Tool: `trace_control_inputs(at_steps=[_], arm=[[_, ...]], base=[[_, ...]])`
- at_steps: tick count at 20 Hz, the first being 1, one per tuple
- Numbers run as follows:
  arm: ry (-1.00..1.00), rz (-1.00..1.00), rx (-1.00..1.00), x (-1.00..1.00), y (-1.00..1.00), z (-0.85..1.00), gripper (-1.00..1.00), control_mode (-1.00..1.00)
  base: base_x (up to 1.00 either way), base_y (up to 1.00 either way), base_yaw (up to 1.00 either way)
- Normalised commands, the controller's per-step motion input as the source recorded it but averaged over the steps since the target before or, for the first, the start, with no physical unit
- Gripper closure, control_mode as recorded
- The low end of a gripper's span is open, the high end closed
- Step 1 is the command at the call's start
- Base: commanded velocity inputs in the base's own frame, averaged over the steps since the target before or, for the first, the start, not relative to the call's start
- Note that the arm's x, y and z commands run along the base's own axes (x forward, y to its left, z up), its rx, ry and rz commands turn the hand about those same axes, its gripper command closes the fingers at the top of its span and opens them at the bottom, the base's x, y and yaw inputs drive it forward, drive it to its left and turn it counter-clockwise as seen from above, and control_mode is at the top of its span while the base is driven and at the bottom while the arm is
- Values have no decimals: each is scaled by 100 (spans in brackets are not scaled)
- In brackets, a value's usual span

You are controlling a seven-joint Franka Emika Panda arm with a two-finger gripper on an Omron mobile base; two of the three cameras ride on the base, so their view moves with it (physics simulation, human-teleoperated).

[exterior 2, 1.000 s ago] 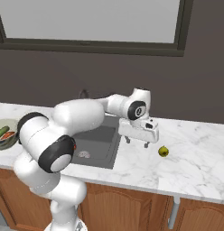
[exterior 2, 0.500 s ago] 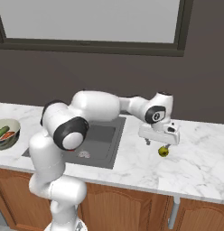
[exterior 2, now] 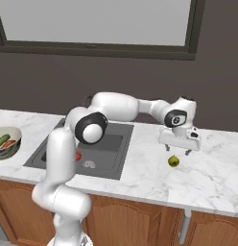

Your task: There is a mixed pile of frozen fruits and vegetables on the counter. Locate all the frozen vegetables and place the items in a bowl on the counter. Take all the frozen fruits and defrost them in a running sink.

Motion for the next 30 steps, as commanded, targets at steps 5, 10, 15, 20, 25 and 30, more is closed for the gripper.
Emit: trace_control_inputs(at_steps=[5,10,15,20,25,30], arm=[[0,0,-1,0,10,-18,-100,-100],[0,-2,-9,19,39,-25,-100,-100],[-1,-3,-14,24,10,-48,-100,-100],[2,-1,-3,4,-6,-33,-100,-100],[9,-4,-1,-12,-1,-23,-100,-100],[5,-2,0,-14,2,-24,100,-100]], base=[[0,0,0],[0,0,0],[0,0,0],[0,0,0],[0,0,0],[0,0,0]])
